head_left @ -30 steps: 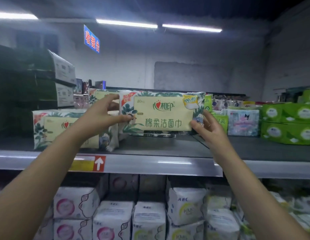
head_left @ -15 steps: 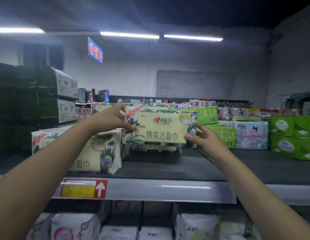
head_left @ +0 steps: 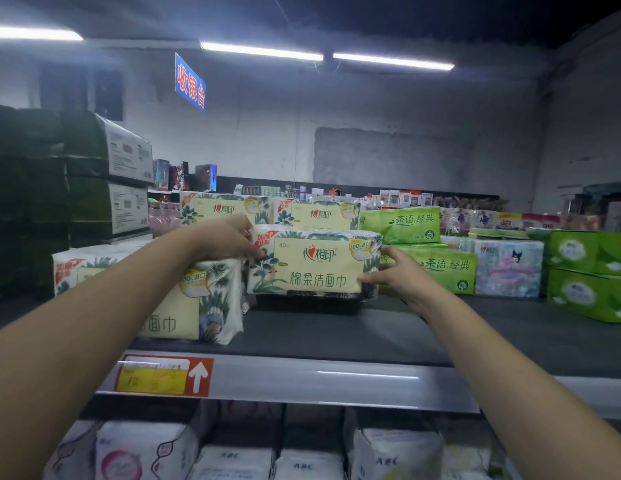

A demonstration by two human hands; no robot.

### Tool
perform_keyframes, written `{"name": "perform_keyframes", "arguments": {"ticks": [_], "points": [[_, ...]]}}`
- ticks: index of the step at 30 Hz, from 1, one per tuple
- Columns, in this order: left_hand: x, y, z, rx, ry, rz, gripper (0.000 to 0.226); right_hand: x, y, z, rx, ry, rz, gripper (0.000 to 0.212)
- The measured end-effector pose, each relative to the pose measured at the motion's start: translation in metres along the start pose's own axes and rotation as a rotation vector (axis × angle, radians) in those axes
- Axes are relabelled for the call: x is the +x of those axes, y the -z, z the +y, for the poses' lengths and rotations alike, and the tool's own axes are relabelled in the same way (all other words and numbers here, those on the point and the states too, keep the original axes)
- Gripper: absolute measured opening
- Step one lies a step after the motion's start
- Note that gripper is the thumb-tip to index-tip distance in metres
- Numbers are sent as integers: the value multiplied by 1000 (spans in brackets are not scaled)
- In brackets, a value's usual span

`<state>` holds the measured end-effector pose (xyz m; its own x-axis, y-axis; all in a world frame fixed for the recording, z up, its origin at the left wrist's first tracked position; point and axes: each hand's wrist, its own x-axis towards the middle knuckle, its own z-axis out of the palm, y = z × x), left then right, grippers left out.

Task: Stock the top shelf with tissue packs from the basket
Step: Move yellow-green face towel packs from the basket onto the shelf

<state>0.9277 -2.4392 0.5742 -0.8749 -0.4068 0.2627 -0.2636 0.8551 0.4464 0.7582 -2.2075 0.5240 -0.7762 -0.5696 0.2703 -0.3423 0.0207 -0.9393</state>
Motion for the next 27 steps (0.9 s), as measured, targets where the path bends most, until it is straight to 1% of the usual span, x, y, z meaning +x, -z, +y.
{"name": "perform_keyframes", "arguments": {"ticks": [2,7,11,15,19,24,27], "points": [[5,-2,-1,25,-11,-9,49,3,-2,5,-5,-6,6,55],[16,-5,0,67,-43,39,44,10,-1,9,12,-18,13,59],[22,-7,-3,105,-51,42,42,12,-1,16,-24,-14,0,60],[27,-6,-6,149,-34,73,50,16,-5,21,-17,-15,-14,63],[29,-6,-7,174,-32,59,58,16,-5,23,-16,-48,-38,59],[30,-6,-7,245,-35,22,52,19,-5,24,-34,-91,-58,57],[32,-7,-7,243,-43,6,37,19,-5,25,-45,-109,-59,58]]}}
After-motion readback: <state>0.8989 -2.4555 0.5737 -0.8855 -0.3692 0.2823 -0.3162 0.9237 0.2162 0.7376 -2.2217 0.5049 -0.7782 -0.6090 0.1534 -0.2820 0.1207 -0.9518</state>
